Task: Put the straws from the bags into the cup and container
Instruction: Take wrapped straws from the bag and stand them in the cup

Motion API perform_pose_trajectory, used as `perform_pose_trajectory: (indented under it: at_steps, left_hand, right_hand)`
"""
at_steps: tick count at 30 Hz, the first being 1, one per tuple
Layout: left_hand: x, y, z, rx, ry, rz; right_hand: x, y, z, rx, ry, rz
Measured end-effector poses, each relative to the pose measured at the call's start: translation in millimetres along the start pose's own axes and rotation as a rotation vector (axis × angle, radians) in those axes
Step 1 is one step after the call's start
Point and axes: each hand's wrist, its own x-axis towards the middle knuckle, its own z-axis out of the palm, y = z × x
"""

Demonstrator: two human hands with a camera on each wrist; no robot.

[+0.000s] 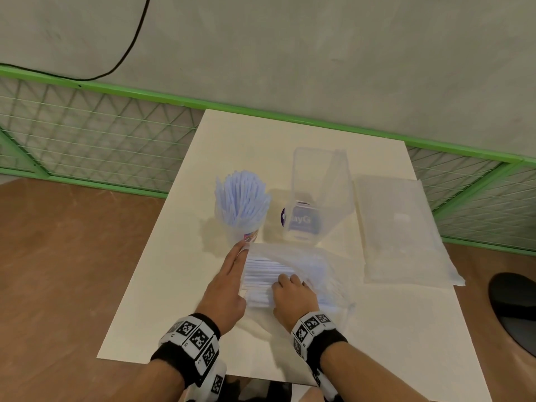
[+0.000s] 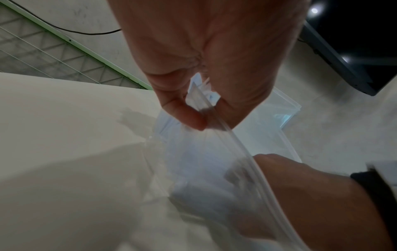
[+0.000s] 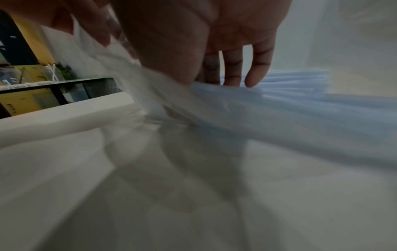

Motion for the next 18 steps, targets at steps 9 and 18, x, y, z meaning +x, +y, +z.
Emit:
perform_pose_trajectory:
  at_steps: [9,18]
  left_hand:
    - [1.6,0.7,1.7,0.035,-0.002,0.008]
    - [-1.2,0.3,3.1,0.038,-0.011,0.002]
  right_hand:
    - [1.9,-0.5,-6.3,-0.056,-0.089,-0.019]
    - [-5.1,2.5,1.2,-0.080,-0.110,-0.044]
